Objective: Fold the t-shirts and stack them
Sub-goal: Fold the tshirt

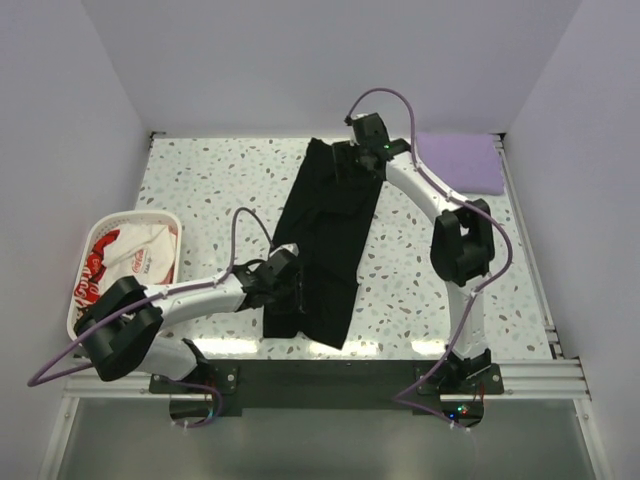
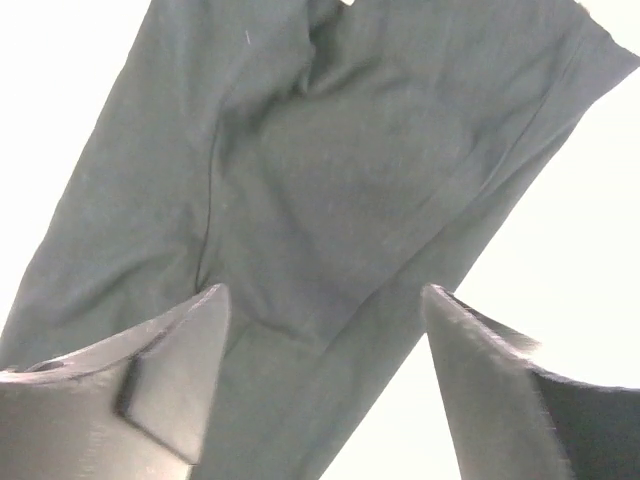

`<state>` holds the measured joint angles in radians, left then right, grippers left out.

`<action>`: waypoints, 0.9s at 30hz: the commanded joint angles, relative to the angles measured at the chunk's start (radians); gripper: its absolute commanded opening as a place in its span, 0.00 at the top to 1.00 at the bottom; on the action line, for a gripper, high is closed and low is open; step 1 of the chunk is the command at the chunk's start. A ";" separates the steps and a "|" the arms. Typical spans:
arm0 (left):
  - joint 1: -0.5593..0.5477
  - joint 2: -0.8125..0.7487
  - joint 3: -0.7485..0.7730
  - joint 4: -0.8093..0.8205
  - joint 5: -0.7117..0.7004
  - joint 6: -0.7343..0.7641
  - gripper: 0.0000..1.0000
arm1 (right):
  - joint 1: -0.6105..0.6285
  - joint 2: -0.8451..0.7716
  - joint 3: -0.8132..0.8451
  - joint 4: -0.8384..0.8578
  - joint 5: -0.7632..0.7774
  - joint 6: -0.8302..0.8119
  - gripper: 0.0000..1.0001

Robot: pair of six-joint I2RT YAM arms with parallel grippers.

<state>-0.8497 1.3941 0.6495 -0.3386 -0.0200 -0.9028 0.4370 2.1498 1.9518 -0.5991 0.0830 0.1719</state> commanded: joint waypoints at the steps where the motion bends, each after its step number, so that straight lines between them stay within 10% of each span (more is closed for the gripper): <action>1: -0.015 -0.026 -0.053 -0.152 -0.054 0.002 0.61 | -0.006 -0.021 -0.114 0.076 -0.042 0.087 0.22; 11: -0.018 -0.084 0.013 -0.385 -0.106 0.074 0.62 | -0.015 0.094 -0.119 0.050 -0.052 0.155 0.41; 19: -0.020 -0.023 0.064 -0.303 -0.018 0.105 0.62 | -0.037 0.255 0.025 -0.040 -0.032 0.133 0.60; 27: -0.023 0.092 0.165 -0.200 0.014 0.097 0.62 | -0.076 0.445 0.318 -0.117 -0.012 0.048 0.59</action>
<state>-0.8654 1.4483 0.7502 -0.6022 -0.0364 -0.8181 0.3916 2.4962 2.1967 -0.6571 0.0341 0.2806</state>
